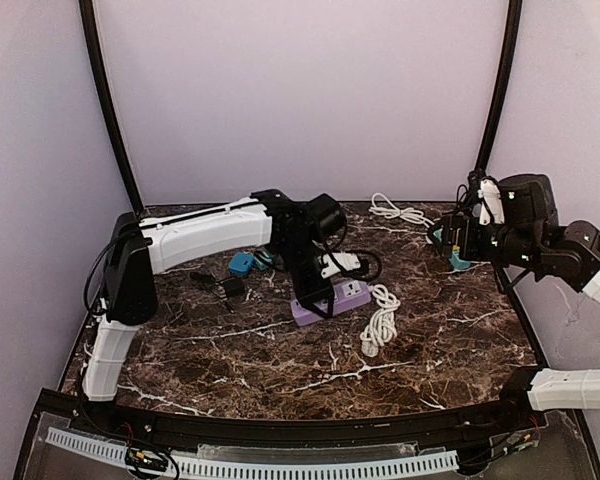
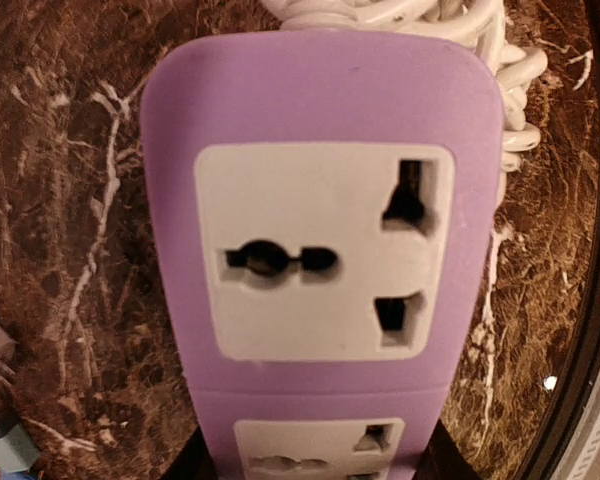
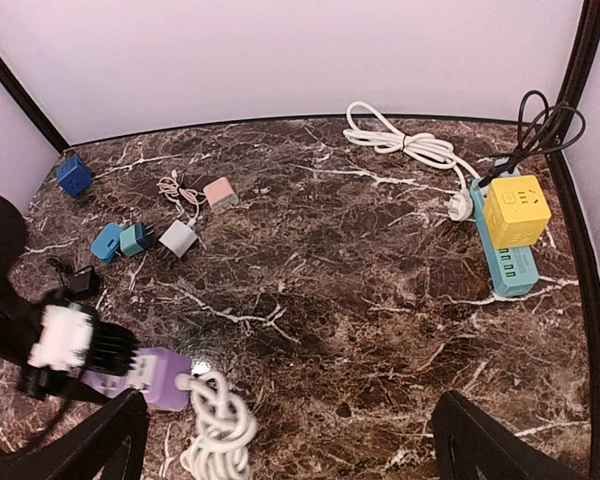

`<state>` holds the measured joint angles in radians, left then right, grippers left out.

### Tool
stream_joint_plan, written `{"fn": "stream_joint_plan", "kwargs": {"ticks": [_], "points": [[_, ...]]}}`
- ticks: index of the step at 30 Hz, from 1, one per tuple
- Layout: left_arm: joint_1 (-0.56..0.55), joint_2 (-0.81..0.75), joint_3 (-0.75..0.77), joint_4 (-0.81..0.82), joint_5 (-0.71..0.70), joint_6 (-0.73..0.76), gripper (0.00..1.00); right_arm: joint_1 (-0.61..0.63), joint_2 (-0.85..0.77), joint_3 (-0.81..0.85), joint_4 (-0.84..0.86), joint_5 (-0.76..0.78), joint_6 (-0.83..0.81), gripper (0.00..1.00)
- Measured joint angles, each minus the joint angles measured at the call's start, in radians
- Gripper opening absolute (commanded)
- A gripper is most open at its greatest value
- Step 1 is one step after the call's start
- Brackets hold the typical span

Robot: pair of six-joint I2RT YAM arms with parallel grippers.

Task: Insert the plug
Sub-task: Place the socket at the center of the board.

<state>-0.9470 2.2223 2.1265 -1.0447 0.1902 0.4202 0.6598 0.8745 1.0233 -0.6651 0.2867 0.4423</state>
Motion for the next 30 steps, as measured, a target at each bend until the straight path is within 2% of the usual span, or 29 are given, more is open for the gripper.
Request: {"fn": "stream_joint_plan", "kwargs": {"ticks": [6,11,12,13,14,15,16,18,25,30], "points": [[-0.073,0.050,-0.249,0.135,-0.033,-0.047,0.01,0.000,0.032,-0.001,-0.029,-0.014,0.028,0.99],[-0.128,0.003,-0.351,0.188,-0.077,-0.034,0.01,0.000,0.063,-0.001,-0.032,-0.031,0.035,0.99],[-0.133,-0.010,-0.374,0.205,-0.084,-0.027,0.03,0.000,0.069,-0.002,-0.032,-0.035,0.036,0.99],[-0.135,-0.017,-0.389,0.217,-0.088,-0.022,0.10,0.000,0.076,-0.003,-0.032,-0.043,0.039,0.99],[-0.136,-0.026,-0.405,0.229,-0.089,-0.016,0.32,0.000,0.084,-0.005,-0.032,-0.051,0.042,0.99],[-0.136,-0.030,-0.413,0.237,-0.088,-0.014,0.47,0.000,0.090,-0.006,-0.032,-0.058,0.045,0.99],[-0.136,-0.031,-0.415,0.238,-0.086,-0.013,0.75,0.000,0.097,-0.007,-0.032,-0.063,0.048,0.99],[-0.136,-0.030,-0.414,0.233,-0.069,-0.011,0.96,0.000,0.109,-0.009,-0.035,-0.078,0.056,0.99],[-0.132,-0.013,-0.303,0.112,-0.010,-0.004,0.99,0.001,0.143,-0.020,-0.043,-0.134,0.104,0.98],[-0.100,-0.036,-0.209,0.035,0.037,0.039,0.99,0.029,0.146,-0.058,-0.068,-0.171,0.182,0.84]]}}
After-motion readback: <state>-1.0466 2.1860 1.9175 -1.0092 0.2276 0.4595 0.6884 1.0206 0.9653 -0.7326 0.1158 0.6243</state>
